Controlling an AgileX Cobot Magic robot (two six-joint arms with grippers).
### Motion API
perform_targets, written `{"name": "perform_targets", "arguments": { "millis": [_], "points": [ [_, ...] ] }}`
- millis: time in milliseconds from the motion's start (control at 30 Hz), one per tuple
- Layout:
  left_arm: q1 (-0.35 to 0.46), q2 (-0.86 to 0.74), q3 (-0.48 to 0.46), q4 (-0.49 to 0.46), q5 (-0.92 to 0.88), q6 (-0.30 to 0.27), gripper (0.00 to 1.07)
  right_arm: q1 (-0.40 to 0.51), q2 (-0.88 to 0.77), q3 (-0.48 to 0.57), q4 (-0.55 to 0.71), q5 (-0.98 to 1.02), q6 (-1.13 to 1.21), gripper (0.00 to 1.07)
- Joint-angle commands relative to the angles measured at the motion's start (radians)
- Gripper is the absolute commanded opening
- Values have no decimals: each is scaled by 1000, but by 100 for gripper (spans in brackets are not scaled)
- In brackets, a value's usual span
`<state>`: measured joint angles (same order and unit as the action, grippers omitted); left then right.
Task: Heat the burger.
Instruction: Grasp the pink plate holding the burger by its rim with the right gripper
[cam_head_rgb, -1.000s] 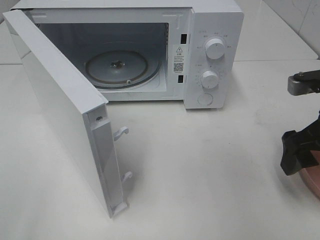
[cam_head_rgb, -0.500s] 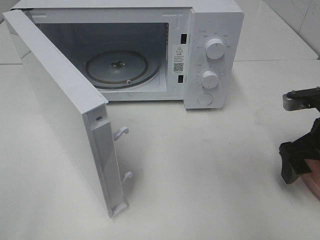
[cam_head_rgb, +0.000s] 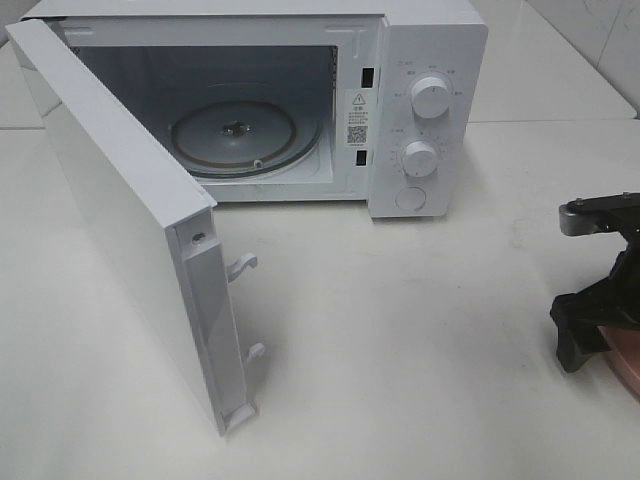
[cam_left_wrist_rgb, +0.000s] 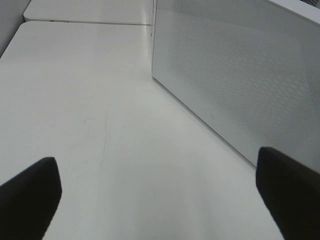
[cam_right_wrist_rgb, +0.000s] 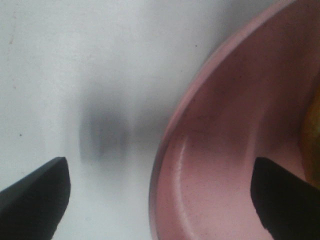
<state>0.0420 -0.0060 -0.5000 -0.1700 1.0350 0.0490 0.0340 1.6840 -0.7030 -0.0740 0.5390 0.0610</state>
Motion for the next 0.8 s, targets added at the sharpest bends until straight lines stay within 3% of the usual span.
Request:
{"name": "perform_targets", "arguments": {
  "millis": [33,133,367,633,667,700,733,767,800],
  "points": [
    [-2,-17,2,-4,-2,-5,98,-7,35,2,-21,-48,-8,90],
    [-2,-17,2,-4,-2,-5,98,-7,43,2,-25,-53,-8,90],
    [-2,-17,2,-4,-2,-5,98,-7,83,2,-55,-68,6,76],
    [-2,-17,2,-4,-2,-5,98,-7,110,2,-55,-54,27,72],
    [-2,-17,2,-4,-2,-5,98,-7,110,2,-55,-54,34,69],
    [-2,-17,2,-4,-2,-5,98,-7,110,2,-59,-53,54,60],
    [-2,-17,2,-4,-2,-5,98,-7,110,2,-59,-53,54,60],
    [-2,-17,2,-4,-2,-5,98,-7,110,2,-59,-53,66,49],
    [-2,-17,2,-4,-2,-5,98,-7,110,2,-59,-53,66,49]
  ]
}}
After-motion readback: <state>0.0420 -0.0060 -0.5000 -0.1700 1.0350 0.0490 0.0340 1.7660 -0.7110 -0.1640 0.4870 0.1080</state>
